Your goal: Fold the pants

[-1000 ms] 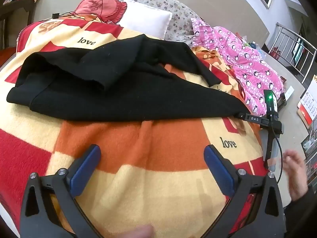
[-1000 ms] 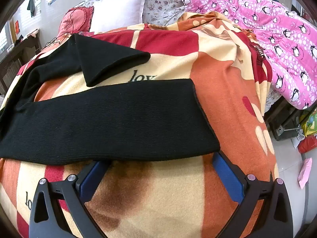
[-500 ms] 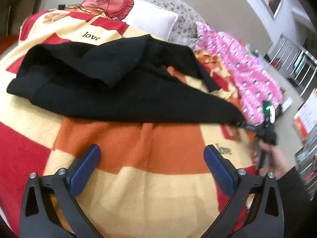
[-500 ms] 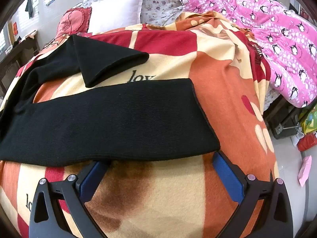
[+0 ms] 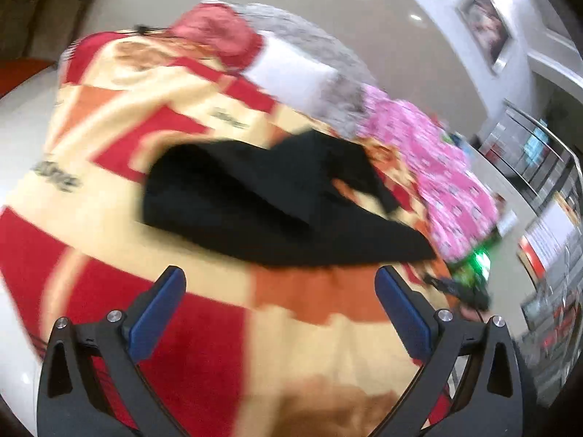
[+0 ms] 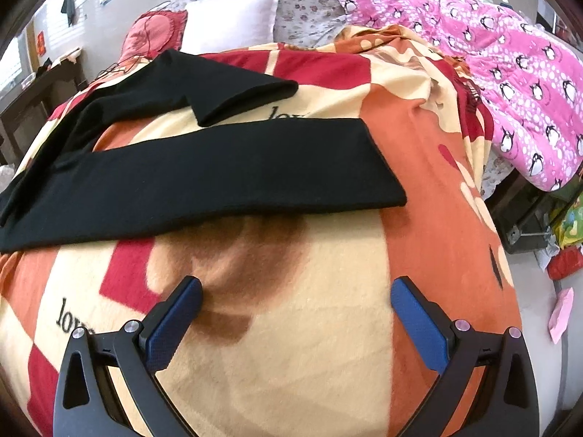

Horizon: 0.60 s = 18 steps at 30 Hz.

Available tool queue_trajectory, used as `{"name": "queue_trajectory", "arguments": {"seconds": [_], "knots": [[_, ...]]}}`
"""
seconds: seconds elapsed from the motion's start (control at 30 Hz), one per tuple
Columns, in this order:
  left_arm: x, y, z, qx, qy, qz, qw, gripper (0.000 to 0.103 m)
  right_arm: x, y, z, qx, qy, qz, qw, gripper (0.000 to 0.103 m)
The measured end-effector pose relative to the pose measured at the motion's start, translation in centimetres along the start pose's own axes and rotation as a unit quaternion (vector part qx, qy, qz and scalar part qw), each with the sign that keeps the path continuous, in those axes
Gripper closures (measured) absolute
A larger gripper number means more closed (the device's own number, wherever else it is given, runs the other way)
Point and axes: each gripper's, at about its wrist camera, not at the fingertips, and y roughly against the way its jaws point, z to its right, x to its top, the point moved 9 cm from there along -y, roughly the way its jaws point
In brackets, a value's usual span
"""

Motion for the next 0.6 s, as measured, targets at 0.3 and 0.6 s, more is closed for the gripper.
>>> {"name": "queue_trajectory", "arguments": {"seconds": [0.3, 0.6], "knots": [[1.4, -3.4, -2.4, -0.026, 0.111, -0.056, 0.9919, 0.0, -0.1, 0.2, -0.3, 0.0, -0.002, 0.003, 1.0, 0.001], [-0.2, -5.9, 6.2, 0.051, -0.064, -0.031, 0.9961, 0.0, -0.1, 0.2, -0.2, 0.001, -0.002, 0.001, 1.0, 0.001]]}}
